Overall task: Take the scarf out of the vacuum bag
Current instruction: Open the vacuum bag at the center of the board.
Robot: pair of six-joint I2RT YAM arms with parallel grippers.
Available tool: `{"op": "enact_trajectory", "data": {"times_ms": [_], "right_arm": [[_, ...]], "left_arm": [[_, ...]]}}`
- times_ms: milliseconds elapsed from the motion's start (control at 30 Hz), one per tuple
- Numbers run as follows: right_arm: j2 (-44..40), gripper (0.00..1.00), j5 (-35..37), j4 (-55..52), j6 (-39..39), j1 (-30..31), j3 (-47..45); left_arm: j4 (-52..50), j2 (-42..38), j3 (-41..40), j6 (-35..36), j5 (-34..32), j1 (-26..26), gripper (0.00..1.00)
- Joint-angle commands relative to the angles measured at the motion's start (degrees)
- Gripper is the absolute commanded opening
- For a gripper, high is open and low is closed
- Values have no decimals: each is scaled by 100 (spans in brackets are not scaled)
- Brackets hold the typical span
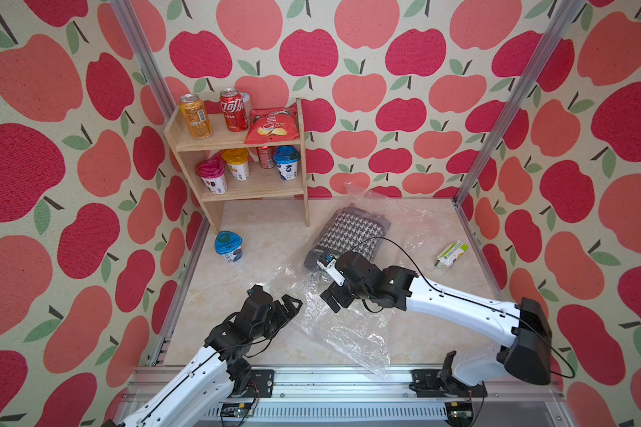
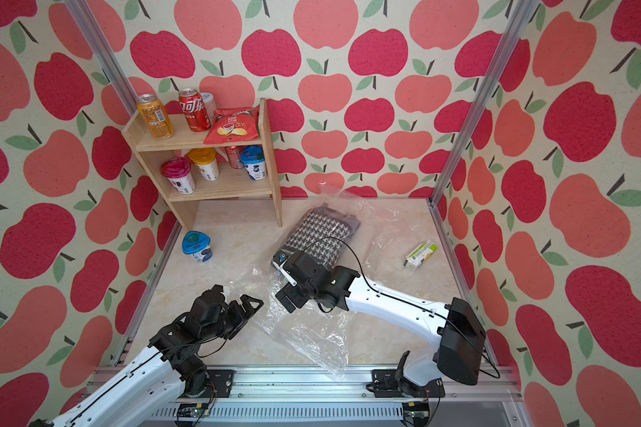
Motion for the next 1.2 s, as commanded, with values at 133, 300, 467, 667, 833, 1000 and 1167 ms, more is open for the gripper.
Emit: {"op": "enact_trajectory", "data": {"times_ms": [133,300,467,667,833,1000,1167], "right_arm": [[-500,100,467,100,166,-6,-418],[-639,100,608,57,188,-7,-542],[-724,100,688,25,212,-3,-618],[-821,100,792,-62,226,-4,-603],[-919,100,865,-136,248,-1,-635],[-903,100,953,-243,166,74,-535],[-538,100,1218,-452,-115,573,-120]], "left_arm": [[1163,-88,-404,-41,-201,-110,97],[1079,30,-166,258,-109,-68,77],[1418,537,37,458,251,44,52],[1484,1159,535,707,490,105,32],[1287,1422,878,619,618,174,18],[1070,1619,1200,429,762,312,11],[959,2097,1714,590,975,526,9]]}}
